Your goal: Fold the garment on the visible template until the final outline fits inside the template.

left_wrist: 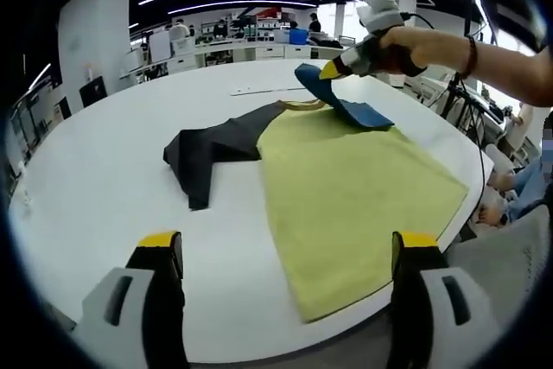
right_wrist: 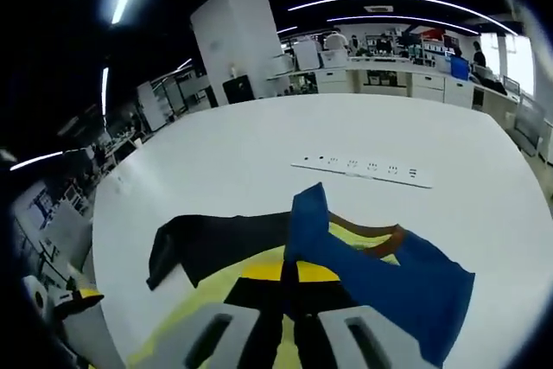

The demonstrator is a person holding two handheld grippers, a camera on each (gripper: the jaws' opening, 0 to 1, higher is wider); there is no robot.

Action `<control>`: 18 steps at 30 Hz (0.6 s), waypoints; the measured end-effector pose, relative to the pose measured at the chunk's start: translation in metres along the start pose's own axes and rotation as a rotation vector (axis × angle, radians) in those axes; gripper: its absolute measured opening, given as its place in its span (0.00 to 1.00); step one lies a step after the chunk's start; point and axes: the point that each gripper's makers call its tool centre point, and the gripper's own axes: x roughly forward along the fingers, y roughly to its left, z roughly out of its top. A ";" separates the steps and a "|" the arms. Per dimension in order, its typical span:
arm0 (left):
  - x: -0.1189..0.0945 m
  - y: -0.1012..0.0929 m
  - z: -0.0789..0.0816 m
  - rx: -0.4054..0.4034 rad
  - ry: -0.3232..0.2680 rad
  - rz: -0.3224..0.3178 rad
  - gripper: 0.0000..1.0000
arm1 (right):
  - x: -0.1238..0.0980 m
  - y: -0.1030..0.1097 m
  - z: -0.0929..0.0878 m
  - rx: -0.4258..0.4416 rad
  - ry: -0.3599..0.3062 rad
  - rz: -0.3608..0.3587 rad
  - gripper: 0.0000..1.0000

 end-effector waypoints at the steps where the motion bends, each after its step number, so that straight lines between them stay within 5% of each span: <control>1: 0.000 0.000 -0.001 0.000 0.002 0.001 0.98 | 0.001 0.002 -0.001 -0.007 0.002 0.003 0.00; 18: 0.000 0.007 -0.006 -0.018 0.010 0.015 0.98 | 0.027 0.020 -0.033 -0.073 0.076 0.004 0.00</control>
